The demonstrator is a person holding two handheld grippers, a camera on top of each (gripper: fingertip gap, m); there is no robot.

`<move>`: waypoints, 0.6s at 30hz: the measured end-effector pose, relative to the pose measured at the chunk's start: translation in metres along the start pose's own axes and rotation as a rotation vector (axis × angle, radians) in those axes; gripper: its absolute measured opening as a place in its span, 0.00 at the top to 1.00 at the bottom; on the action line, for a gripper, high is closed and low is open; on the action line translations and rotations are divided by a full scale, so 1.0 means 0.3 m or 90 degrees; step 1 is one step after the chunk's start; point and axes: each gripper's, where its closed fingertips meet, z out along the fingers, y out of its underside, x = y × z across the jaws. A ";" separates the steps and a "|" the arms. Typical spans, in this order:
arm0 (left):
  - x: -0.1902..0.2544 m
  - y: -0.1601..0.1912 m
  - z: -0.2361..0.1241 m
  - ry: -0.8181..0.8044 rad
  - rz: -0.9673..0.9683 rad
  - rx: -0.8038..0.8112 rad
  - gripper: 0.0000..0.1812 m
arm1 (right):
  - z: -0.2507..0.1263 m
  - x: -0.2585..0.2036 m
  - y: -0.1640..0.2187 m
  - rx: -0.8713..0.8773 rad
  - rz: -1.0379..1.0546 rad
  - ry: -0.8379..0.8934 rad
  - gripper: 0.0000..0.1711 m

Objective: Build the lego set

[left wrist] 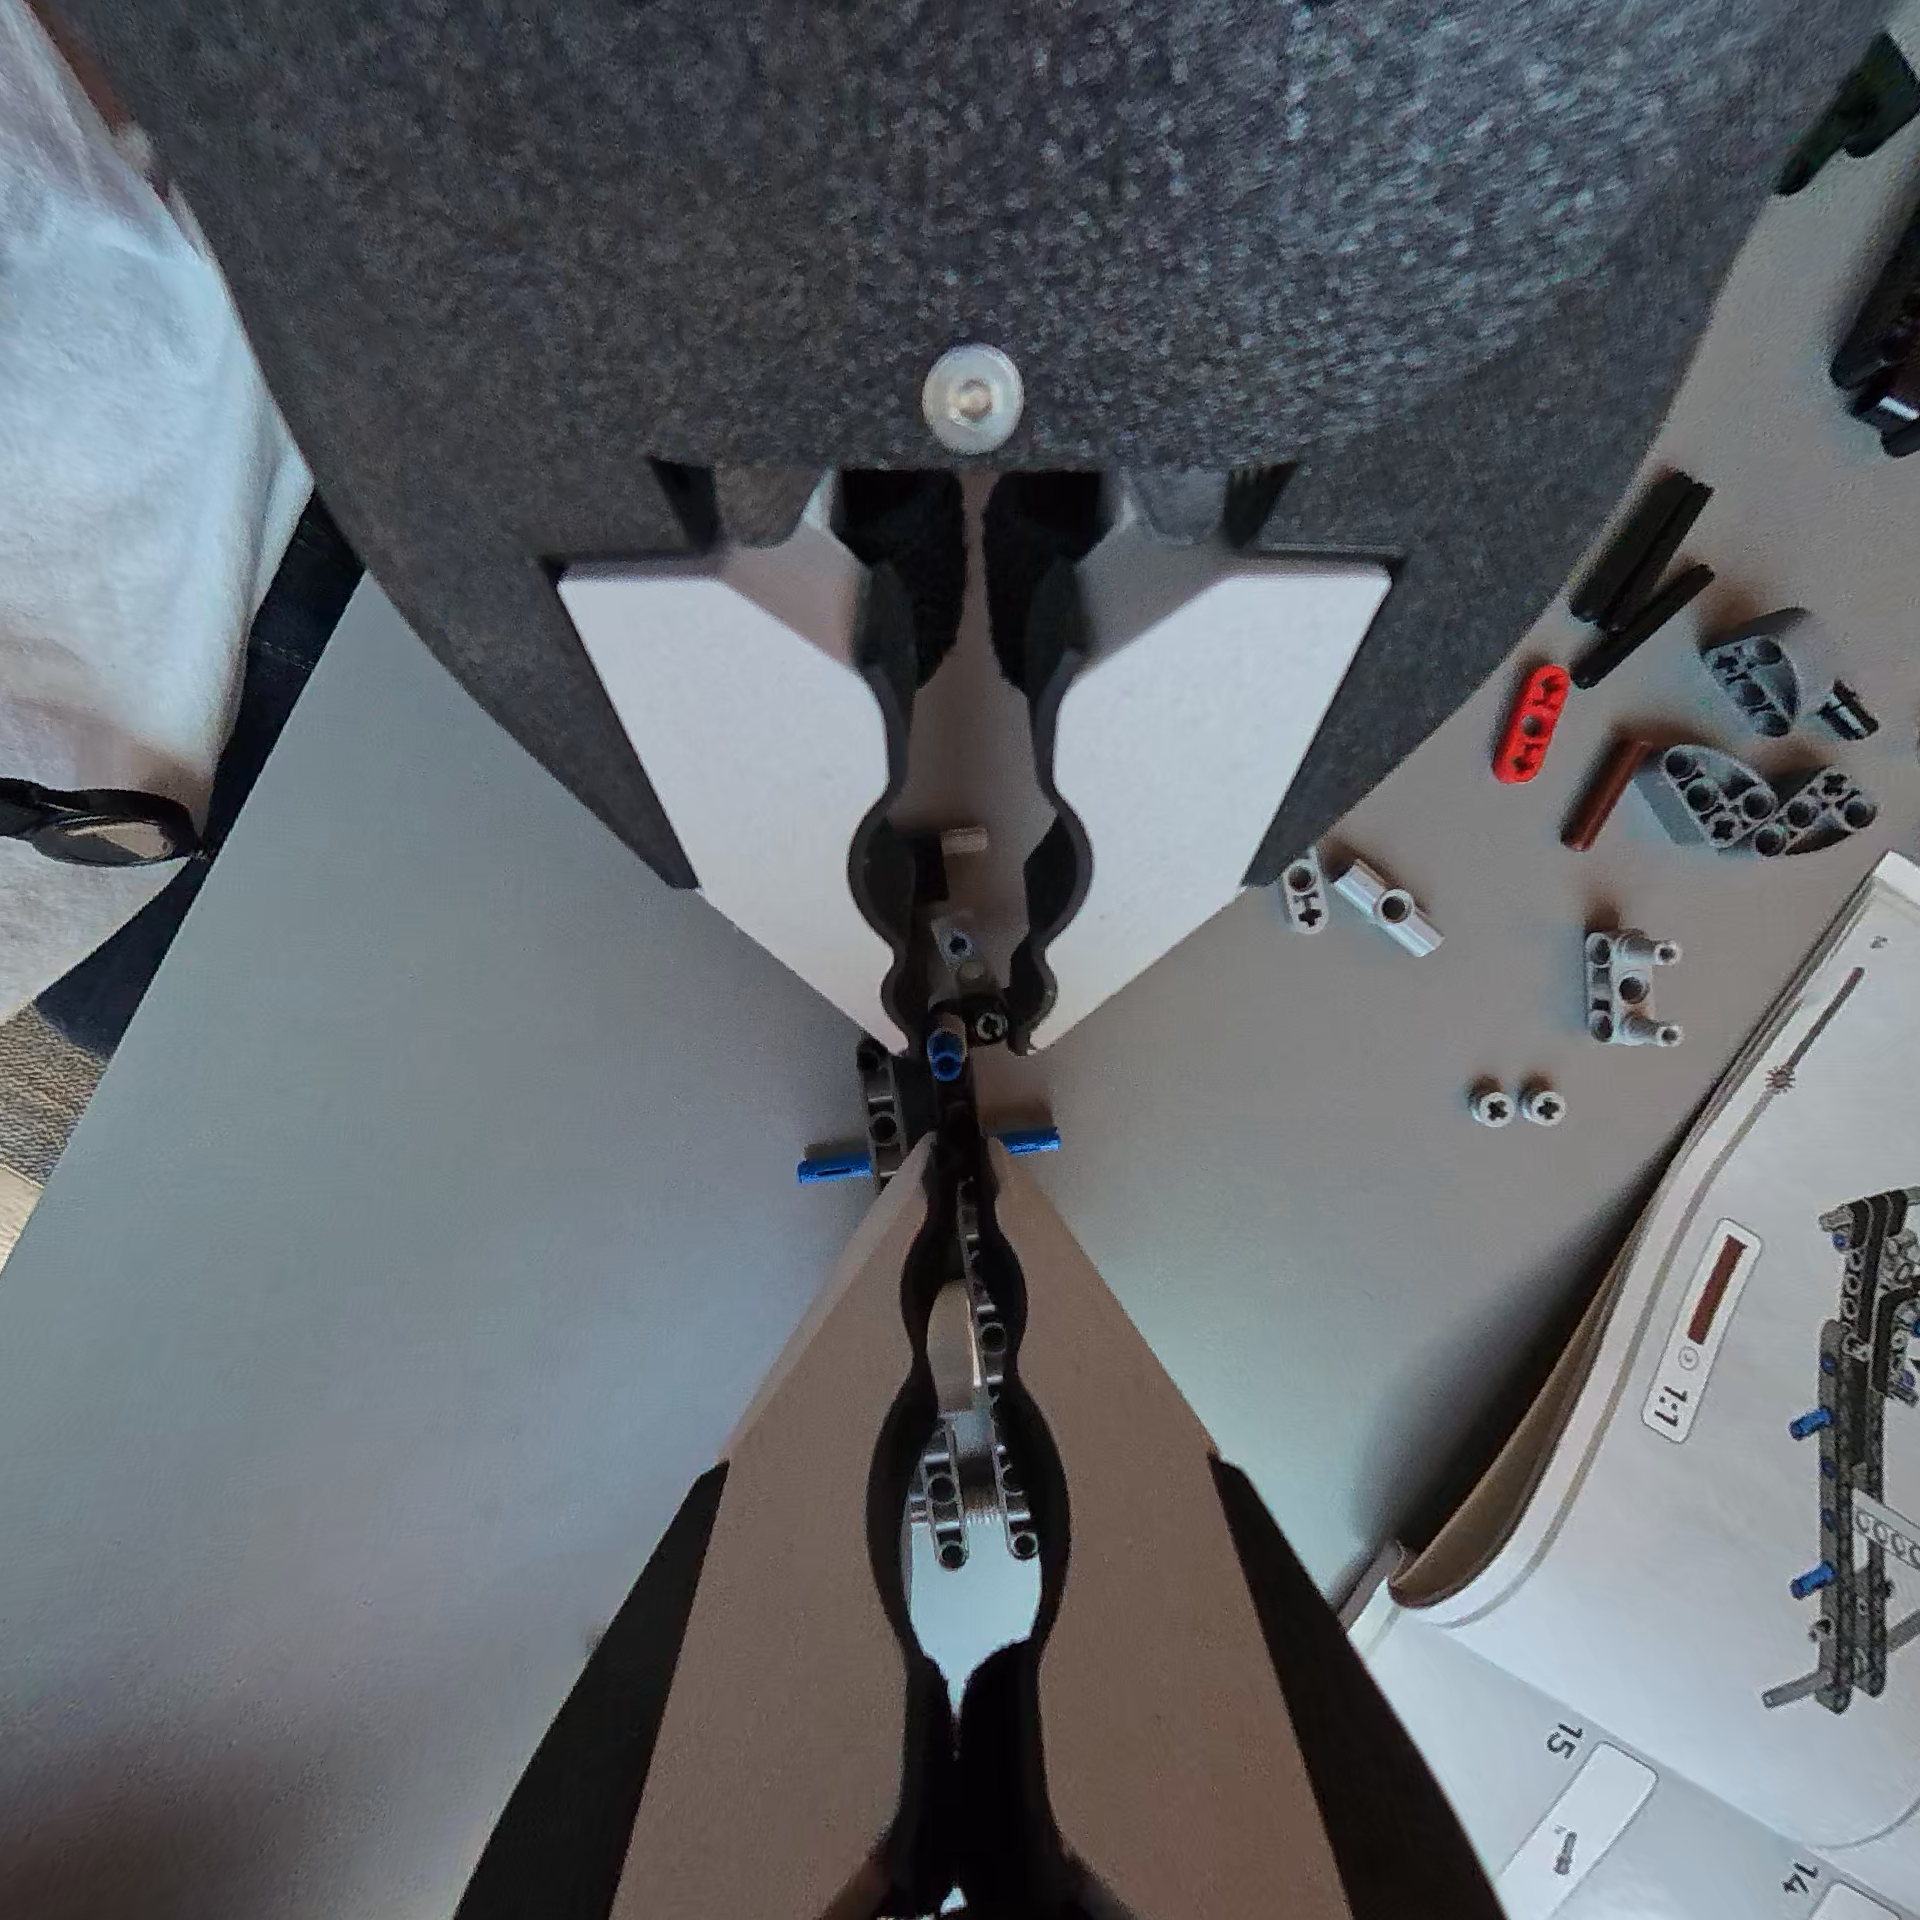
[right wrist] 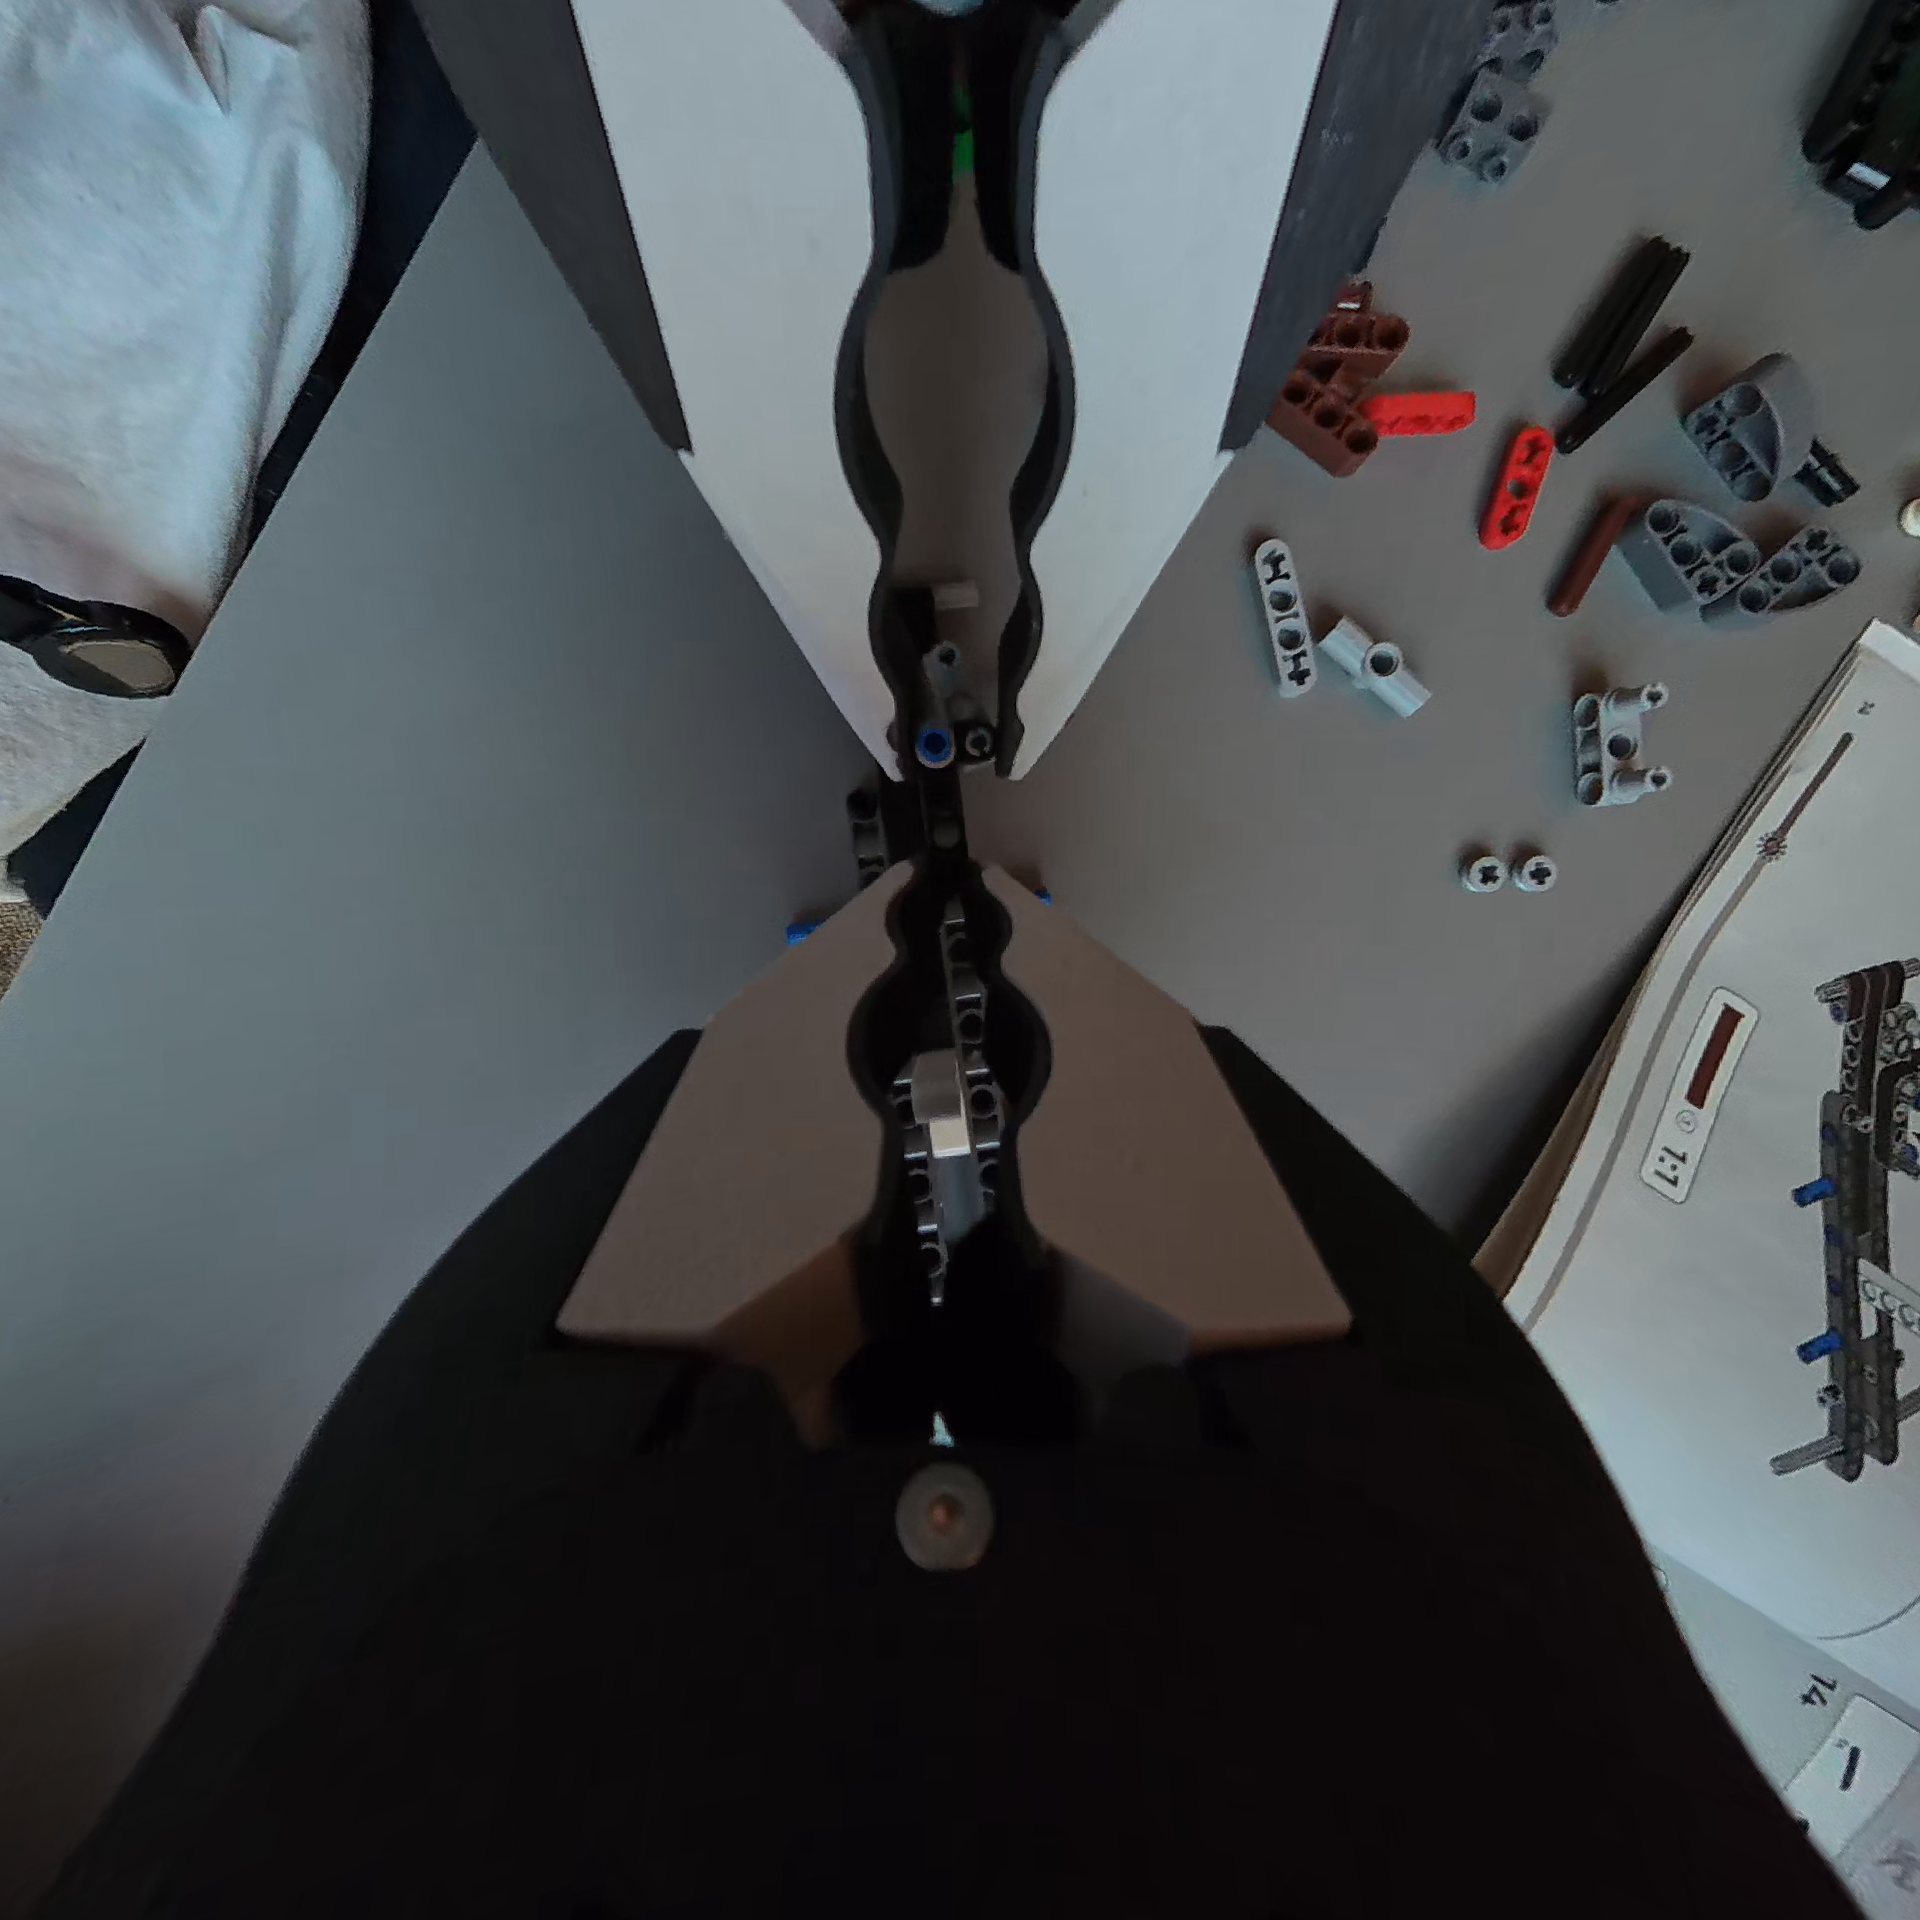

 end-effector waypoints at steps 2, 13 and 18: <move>0.001 -0.012 -0.002 0.003 0.000 0.009 0.93 | -0.003 -0.001 0.008 -0.007 0.007 -0.004 0.99; 0.006 0.007 0.003 0.017 0.002 0.005 0.93 | 0.000 -0.006 -0.001 -0.038 0.016 0.001 1.00; 0.003 0.006 0.006 0.024 -0.009 0.015 0.93 | 0.002 -0.003 0.000 -0.036 0.047 -0.024 0.99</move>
